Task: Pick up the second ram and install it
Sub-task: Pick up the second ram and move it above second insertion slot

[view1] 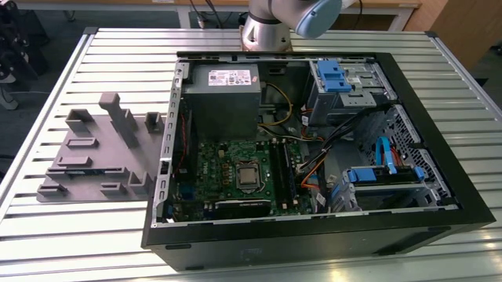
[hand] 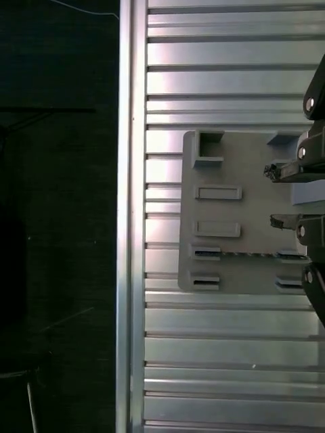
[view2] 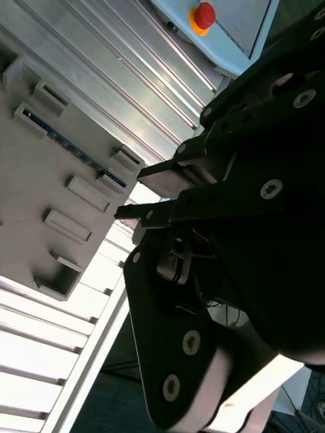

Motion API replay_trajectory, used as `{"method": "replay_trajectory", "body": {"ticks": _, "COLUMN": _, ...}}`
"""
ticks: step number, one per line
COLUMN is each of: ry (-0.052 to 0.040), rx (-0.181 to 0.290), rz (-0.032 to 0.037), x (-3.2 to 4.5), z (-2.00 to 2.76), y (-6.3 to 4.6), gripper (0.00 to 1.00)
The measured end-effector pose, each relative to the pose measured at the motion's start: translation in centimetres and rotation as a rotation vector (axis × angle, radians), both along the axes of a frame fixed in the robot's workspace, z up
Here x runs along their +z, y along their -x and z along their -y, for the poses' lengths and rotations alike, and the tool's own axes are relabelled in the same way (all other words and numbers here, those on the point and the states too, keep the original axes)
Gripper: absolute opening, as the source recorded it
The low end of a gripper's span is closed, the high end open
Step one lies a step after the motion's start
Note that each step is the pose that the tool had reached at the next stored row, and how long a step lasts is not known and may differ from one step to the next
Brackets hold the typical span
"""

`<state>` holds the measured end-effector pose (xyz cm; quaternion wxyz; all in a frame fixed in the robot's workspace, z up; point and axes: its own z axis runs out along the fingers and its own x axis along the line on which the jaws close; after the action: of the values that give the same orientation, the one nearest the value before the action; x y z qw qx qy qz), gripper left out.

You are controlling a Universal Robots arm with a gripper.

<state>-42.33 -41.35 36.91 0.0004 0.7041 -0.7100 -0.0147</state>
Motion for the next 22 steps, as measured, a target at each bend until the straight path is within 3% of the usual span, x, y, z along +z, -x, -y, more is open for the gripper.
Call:
{"method": "replay_trajectory", "body": {"ticks": 1, "ry": 0.0000, "rx": 0.000, "rz": 0.0000, "x": -0.02, "z": 0.09, "y": 0.03, "gripper": 0.29}}
{"method": "replay_trajectory", "body": {"ticks": 2, "ry": 0.0001, "rx": 0.000, "rz": 0.0000, "x": -0.04, "z": 0.19, "y": 0.06, "gripper": 0.35}}
{"method": "replay_trajectory", "body": {"ticks": 12, "ry": -0.0007, "rx": -0.010, "rz": -0.0001, "x": -0.48, "z": 0.42, "y": 0.13, "gripper": 0.35}}
{"method": "replay_trajectory", "body": {"ticks": 14, "ry": -0.0141, "rx": -0.010, "rz": -0.0002, "x": -0.48, "z": 0.42, "y": 0.13, "gripper": 0.35}}
{"method": "replay_trajectory", "body": {"ticks": 22, "ry": -0.0146, "rx": -0.010, "rz": 0.0001, "x": -0.60, "z": 0.45, "y": 0.12, "gripper": 0.35}}
